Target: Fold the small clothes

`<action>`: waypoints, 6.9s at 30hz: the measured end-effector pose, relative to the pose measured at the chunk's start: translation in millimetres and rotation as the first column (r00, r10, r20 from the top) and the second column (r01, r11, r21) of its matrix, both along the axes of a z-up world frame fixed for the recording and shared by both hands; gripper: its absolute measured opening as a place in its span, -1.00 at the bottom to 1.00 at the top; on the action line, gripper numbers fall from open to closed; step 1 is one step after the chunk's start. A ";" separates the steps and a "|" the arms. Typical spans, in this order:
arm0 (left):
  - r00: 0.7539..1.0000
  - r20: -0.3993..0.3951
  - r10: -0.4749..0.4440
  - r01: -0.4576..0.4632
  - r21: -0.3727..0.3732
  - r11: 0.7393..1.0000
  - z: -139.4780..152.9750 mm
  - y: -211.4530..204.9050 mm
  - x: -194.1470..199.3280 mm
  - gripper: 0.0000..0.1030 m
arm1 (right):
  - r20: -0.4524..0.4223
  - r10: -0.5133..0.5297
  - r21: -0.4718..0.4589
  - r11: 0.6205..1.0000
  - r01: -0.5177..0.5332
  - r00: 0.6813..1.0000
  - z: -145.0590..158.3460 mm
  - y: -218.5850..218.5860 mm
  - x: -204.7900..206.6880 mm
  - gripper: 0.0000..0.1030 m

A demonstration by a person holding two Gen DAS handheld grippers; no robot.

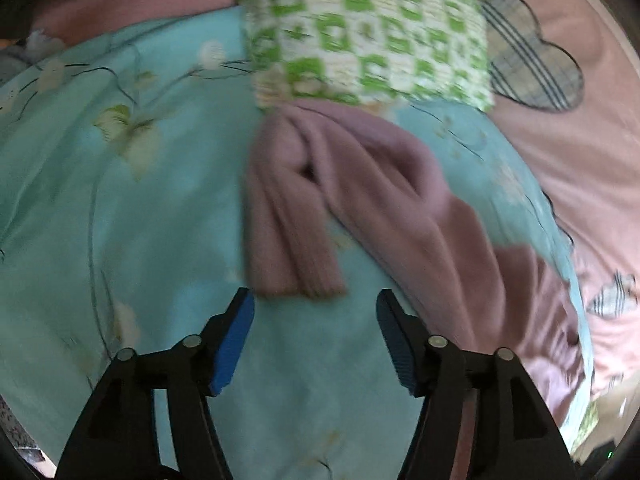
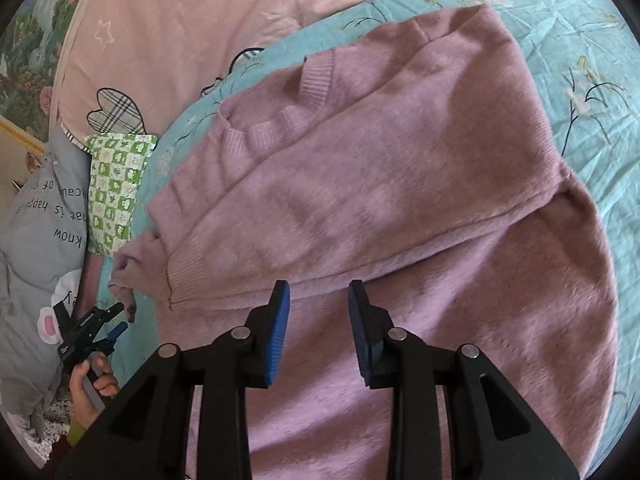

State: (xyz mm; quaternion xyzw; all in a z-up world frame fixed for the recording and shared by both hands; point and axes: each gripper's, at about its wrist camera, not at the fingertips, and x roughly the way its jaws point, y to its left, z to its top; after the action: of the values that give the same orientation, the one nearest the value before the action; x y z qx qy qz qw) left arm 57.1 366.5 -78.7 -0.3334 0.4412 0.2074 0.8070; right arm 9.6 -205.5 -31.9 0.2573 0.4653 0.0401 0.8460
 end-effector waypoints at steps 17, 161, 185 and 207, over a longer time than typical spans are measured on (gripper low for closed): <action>0.973 0.111 -0.201 0.190 0.108 0.976 38.8 -15.8 27.5 -0.75 | 0.009 -0.026 -0.012 1.000 0.026 1.000 7.4 0.0 -10.3 -0.39; 0.827 0.042 -0.561 0.558 0.068 0.827 8.9 -154.5 172.7 0.06 | 0.032 0.062 -0.118 0.991 -0.058 0.998 8.5 -89.0 104.0 -0.45; 0.568 -0.275 -0.776 0.816 0.315 0.485 -8.3 -296.9 288.3 0.32 | -0.094 0.467 -0.589 0.686 -0.427 0.879 28.4 -53.3 252.6 -0.90; 0.777 -0.126 -0.616 0.617 0.343 0.708 37.7 -249.1 229.0 0.29 | 0.211 0.065 -0.181 0.983 -0.027 0.975 68.6 -109.0 159.8 -0.49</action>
State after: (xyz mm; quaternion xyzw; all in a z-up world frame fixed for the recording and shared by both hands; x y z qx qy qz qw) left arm 286.1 117.3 -41.0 -0.0105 0.4814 0.0048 0.8764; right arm 169.4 -314.5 36.7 0.1646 0.3782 0.0460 0.9098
